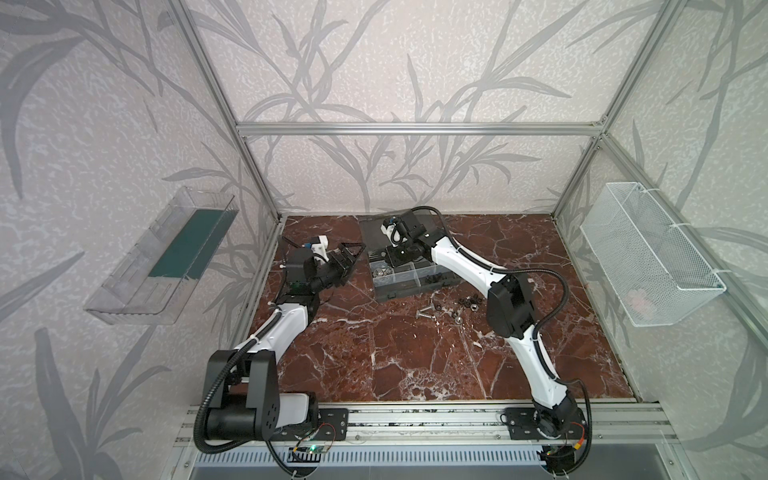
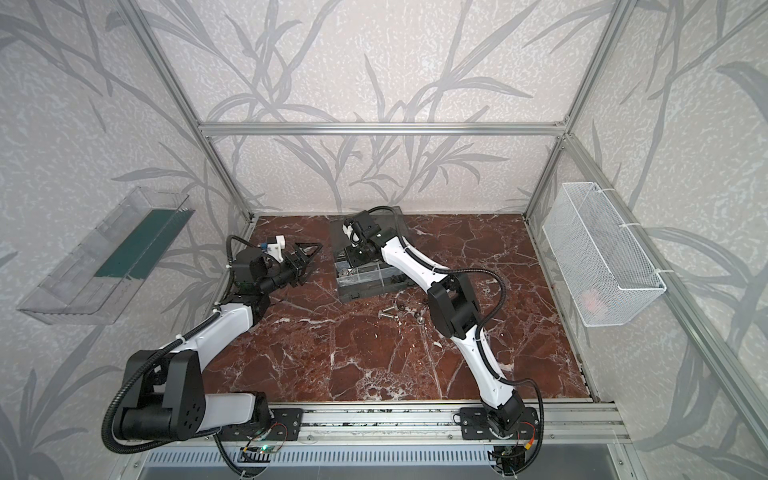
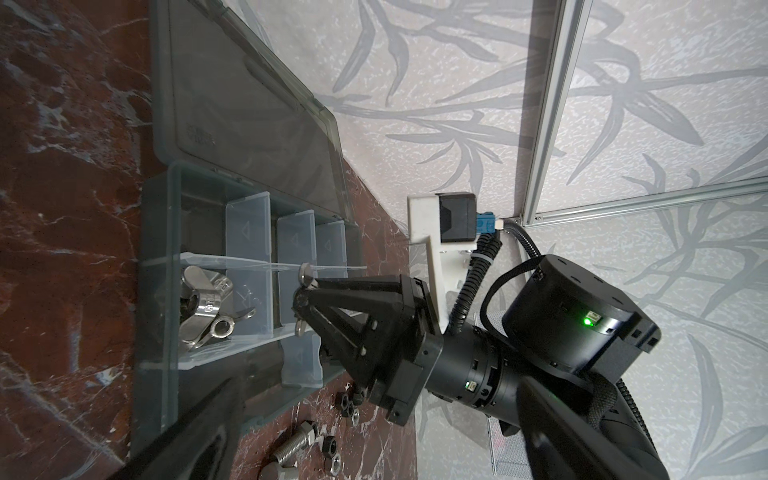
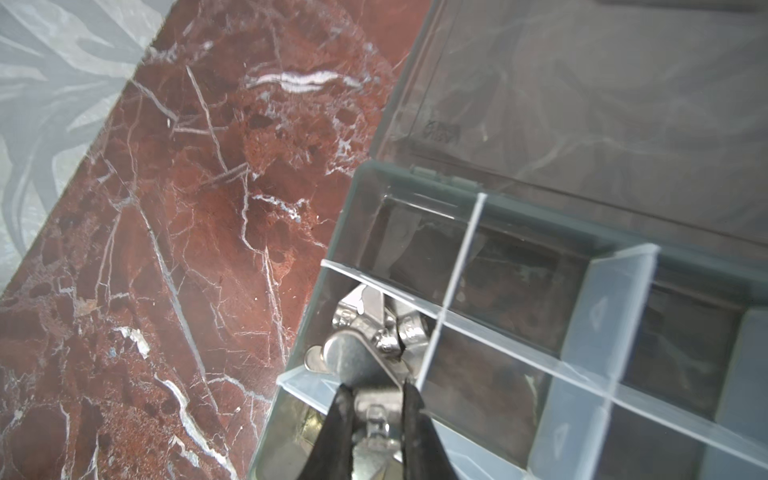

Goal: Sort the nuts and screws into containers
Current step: 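Lift the wing nut and carry it over the wing-nut compartment with the right gripper, then open the right gripper to release the wing nut into the compartment, then move the right gripper down over the two silver bolts beside the box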

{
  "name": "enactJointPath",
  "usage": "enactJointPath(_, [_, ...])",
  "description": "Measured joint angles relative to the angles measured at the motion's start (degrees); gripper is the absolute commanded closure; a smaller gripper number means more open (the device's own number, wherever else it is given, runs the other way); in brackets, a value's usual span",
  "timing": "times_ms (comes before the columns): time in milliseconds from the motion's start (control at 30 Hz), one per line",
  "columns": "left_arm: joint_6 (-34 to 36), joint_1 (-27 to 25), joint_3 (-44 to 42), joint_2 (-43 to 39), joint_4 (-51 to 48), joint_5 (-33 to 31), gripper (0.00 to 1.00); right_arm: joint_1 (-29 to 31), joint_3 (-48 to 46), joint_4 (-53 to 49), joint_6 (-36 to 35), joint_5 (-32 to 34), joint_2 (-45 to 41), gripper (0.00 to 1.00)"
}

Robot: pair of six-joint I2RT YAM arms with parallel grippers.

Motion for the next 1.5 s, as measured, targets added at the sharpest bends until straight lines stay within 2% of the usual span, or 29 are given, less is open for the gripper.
enactJointPath(300, [-0.2, 0.1, 0.0, 0.1, 0.0, 0.0, 0.01, 1.2, 6.9, -4.8, -0.2, 1.6, 6.5, 0.87])
enactJointPath(600, [-0.6, 0.3, 0.0, 0.2, 0.1, 0.1, 0.01, 1.1, 7.7, -6.1, -0.4, 3.1, 7.3, 0.74])
enactJointPath(1100, [-1.0, 0.3, 0.0, 0.5, 0.4, 0.1, 0.01, 1.1, 9.9, -7.8, -0.9, 3.8, 7.7, 0.68])
enactJointPath(1333, [-0.9, 0.3, 0.0, 0.5, 0.4, 0.2, 0.01, 1.0, 9.4, -10.0, -2.1, 5.1, 5.2, 0.63])
enactJointPath(1500, [-0.7, -0.3, 0.0, 0.5, 0.4, 0.5, 0.01, 0.8, 1.0, -9.1, -3.1, 6.6, -2.4, 0.61])
